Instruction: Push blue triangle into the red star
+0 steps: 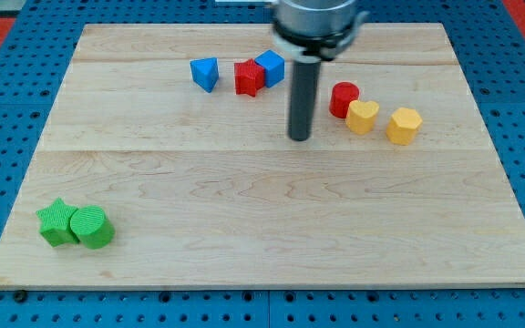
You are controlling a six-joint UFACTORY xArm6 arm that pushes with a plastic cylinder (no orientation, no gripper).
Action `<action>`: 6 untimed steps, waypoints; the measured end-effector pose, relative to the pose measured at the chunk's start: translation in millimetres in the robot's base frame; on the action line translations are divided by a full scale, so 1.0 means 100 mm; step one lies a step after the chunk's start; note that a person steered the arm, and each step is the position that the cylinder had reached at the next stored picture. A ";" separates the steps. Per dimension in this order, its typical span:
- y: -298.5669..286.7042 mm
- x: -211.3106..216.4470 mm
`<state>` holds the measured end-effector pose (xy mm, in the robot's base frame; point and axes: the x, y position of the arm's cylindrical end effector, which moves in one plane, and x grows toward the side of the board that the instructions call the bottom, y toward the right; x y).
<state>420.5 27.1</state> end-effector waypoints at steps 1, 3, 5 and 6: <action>-0.62 -0.15; -1.32 -0.85; -1.95 -1.10; -1.66 -1.33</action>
